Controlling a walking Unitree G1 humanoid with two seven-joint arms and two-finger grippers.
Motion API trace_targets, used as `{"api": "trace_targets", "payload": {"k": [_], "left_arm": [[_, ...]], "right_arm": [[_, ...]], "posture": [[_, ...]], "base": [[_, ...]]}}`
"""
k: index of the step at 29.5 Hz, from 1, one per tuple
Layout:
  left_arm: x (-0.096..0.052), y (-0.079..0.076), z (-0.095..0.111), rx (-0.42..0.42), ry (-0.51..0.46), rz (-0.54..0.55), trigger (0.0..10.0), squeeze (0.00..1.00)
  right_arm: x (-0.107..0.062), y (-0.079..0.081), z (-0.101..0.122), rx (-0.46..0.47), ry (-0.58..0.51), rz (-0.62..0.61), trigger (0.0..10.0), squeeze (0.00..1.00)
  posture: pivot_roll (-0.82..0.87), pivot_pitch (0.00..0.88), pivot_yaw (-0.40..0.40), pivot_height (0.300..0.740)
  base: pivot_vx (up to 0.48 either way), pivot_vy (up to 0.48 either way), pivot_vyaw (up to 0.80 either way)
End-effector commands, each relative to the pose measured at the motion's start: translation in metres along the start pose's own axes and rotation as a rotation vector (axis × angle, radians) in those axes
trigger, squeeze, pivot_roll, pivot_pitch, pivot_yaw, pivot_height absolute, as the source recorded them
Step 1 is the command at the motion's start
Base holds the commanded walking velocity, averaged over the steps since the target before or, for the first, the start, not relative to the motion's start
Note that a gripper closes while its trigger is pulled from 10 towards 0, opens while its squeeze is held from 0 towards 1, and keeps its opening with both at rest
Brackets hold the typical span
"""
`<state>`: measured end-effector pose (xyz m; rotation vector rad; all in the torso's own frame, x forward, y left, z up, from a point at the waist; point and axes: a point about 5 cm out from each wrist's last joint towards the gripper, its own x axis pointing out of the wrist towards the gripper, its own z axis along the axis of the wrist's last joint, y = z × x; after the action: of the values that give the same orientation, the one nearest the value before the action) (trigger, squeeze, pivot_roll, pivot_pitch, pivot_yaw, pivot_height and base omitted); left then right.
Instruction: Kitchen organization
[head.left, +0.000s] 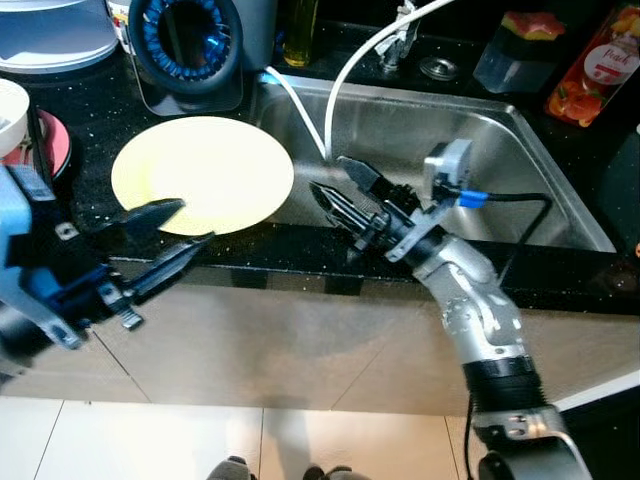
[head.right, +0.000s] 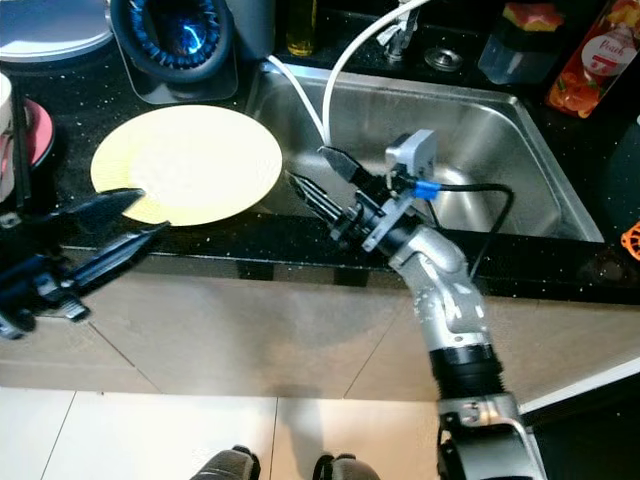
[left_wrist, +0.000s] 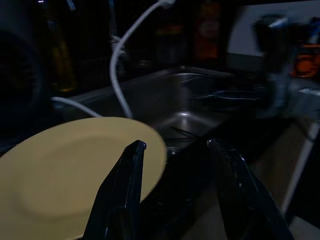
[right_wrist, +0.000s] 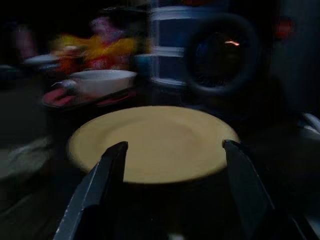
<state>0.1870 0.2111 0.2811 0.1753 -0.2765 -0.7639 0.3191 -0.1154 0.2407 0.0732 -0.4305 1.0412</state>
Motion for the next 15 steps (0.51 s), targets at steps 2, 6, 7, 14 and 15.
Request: {"api": "trace_targets", "payload": {"k": [2, 6, 7, 14, 15], "left_arm": [[-0.009, 0.012, 0.002, 0.032, 0.032, 0.064, 10.0, 0.0], [-0.014, 0.021, 0.003, 0.014, -0.001, 0.142, 10.0, 0.0], [-0.016, 0.026, 0.004, 0.001, -0.035, 0.187, 10.0, 0.0], [-0.028, 0.031, -0.008, -0.029, -0.075, 0.308, 10.0, 0.0], [-0.029, 0.03, -0.011, -0.032, -0.075, 0.313, 10.0, 0.0]], "right_arm": [[-0.001, 0.012, -0.004, -0.01, 0.1, 0.151, 10.0, 0.0], [0.0, 0.009, -0.01, 0.001, 0.133, 0.131, 10.0, 0.0], [0.005, 0.005, -0.016, 0.02, 0.151, 0.077, 10.0, 0.0], [0.031, -0.01, -0.034, 0.197, 0.187, -0.194, 10.0, 0.0], [0.033, -0.01, -0.035, 0.221, 0.19, -0.203, 10.0, 0.0]], "posture": [[0.23, 0.129, -0.135, 0.74], [0.23, 0.131, -0.139, 0.74], [0.23, 0.136, -0.144, 0.74], [0.24, 0.141, -0.146, 0.74], [0.24, 0.142, -0.145, 0.74]], "base": [[0.0, 0.0, 0.0], [0.0, 0.0, 0.0], [0.0, 0.0, 0.0], [0.0, 0.0, 0.0], [0.0, 0.0, 0.0]]}}
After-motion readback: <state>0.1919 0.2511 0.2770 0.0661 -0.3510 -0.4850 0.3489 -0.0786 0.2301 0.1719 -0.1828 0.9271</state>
